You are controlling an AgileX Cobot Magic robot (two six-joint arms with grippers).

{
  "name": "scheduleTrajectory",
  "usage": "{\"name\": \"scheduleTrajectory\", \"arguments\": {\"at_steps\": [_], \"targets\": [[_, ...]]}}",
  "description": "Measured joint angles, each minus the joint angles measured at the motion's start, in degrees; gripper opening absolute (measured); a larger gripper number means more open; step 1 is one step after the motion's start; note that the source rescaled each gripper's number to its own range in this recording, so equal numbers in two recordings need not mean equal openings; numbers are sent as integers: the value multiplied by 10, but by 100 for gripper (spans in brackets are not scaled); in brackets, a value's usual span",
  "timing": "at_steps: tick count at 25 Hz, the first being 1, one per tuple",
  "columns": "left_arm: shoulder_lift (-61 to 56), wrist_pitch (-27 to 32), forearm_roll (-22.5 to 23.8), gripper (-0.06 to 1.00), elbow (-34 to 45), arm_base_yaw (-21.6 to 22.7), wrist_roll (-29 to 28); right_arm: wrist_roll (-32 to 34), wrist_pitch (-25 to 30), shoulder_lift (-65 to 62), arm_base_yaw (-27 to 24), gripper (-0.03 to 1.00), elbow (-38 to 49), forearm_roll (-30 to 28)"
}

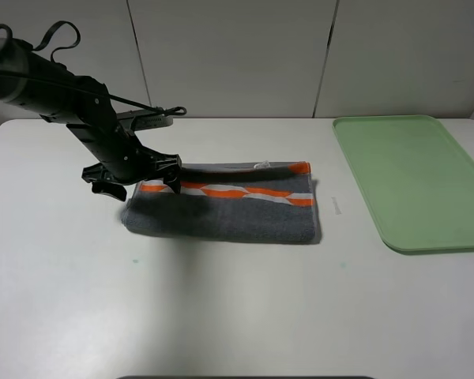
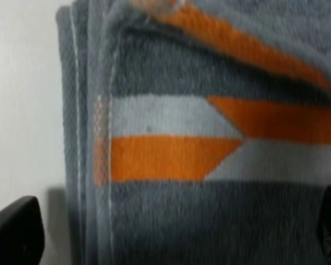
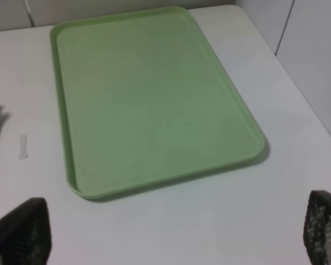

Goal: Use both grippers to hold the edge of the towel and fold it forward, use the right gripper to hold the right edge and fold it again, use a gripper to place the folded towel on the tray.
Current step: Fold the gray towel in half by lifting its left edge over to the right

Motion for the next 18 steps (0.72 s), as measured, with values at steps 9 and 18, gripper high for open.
{"name": "scheduleTrajectory", "arguments": {"at_steps": [9, 18], "targets": [[18, -11, -2, 99, -6, 0, -23, 0, 0, 0, 0, 100, 0, 0], [19, 16, 0, 74, -6, 0, -23, 0, 0, 0, 0, 100, 0, 0]]}}
